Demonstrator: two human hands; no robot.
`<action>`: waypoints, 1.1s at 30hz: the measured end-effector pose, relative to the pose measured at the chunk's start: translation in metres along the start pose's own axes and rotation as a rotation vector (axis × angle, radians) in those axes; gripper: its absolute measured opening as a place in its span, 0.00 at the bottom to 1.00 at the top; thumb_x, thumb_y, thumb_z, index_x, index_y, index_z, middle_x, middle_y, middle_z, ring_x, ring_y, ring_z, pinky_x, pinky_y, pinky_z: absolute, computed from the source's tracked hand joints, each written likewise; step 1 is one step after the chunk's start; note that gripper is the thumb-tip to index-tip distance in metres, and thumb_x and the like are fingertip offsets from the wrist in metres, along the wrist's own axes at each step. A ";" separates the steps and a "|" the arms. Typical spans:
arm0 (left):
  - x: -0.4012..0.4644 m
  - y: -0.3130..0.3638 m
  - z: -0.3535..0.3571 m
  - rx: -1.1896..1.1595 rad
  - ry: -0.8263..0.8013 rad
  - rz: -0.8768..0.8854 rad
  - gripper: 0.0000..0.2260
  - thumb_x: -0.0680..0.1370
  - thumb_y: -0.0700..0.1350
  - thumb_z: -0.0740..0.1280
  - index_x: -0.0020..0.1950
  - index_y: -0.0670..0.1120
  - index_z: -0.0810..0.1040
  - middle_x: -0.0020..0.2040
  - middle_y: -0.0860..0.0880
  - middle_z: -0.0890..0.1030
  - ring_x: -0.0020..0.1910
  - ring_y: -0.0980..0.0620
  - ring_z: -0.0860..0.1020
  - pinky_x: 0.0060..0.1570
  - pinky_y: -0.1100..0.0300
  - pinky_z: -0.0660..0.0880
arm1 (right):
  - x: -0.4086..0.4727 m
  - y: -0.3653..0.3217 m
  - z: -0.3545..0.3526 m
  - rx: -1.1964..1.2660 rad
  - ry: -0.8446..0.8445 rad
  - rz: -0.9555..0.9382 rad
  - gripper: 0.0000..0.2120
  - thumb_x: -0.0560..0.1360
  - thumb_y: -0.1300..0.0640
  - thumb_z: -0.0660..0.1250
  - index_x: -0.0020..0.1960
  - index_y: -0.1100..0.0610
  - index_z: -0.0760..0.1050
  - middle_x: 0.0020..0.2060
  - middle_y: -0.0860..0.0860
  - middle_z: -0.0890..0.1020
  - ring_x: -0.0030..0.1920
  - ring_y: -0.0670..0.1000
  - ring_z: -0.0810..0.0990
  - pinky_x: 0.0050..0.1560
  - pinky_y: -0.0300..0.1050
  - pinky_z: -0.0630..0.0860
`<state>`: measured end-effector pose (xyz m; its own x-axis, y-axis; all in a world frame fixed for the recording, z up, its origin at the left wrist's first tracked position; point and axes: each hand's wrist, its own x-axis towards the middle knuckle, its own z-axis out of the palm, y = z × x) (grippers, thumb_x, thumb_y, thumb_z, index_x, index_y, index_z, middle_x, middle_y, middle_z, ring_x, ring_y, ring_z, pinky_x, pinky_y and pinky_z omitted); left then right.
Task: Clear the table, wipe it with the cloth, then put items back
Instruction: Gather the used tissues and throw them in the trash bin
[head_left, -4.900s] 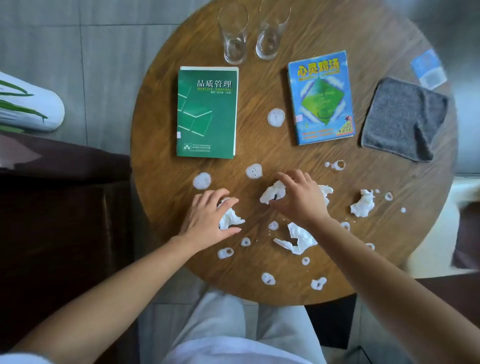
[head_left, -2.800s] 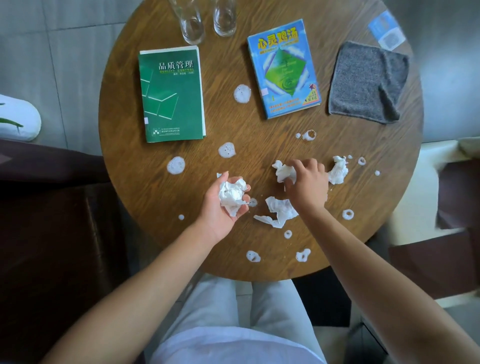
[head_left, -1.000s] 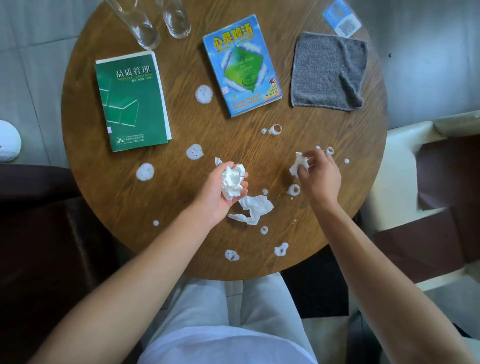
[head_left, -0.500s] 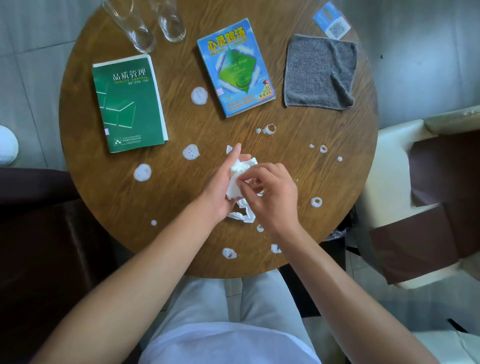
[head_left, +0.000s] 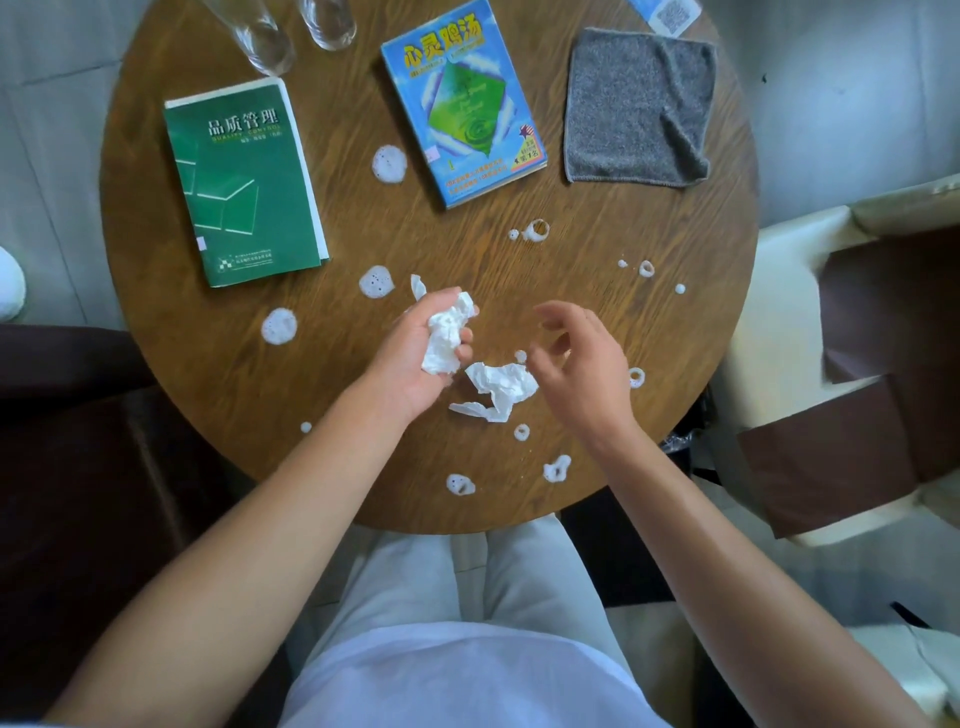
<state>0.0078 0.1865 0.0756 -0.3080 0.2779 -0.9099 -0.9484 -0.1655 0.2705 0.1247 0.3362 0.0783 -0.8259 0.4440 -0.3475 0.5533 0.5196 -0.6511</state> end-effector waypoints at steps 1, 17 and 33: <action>-0.001 0.000 -0.004 0.007 0.004 0.006 0.02 0.79 0.42 0.69 0.51 0.45 0.79 0.41 0.47 0.81 0.34 0.54 0.75 0.31 0.65 0.69 | 0.000 0.006 0.001 -0.054 -0.039 0.015 0.18 0.77 0.54 0.68 0.66 0.49 0.76 0.51 0.43 0.79 0.47 0.45 0.78 0.49 0.48 0.79; -0.012 -0.010 -0.029 -0.117 -0.034 0.018 0.08 0.80 0.38 0.65 0.58 0.44 0.78 0.46 0.44 0.81 0.39 0.52 0.77 0.37 0.63 0.76 | -0.021 0.030 0.065 -0.347 -0.259 0.219 0.13 0.78 0.47 0.67 0.62 0.47 0.77 0.44 0.47 0.86 0.45 0.54 0.84 0.42 0.46 0.77; -0.013 -0.004 -0.029 0.075 -0.154 0.009 0.17 0.81 0.45 0.69 0.70 0.45 0.75 0.57 0.42 0.85 0.51 0.47 0.85 0.49 0.53 0.82 | -0.005 -0.048 0.009 0.116 0.066 0.047 0.05 0.76 0.52 0.73 0.49 0.51 0.80 0.33 0.44 0.81 0.35 0.45 0.81 0.40 0.51 0.80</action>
<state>0.0177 0.1563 0.0775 -0.3192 0.4194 -0.8499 -0.9467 -0.0989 0.3067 0.1009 0.3024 0.1056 -0.7881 0.5150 -0.3371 0.5720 0.4106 -0.7101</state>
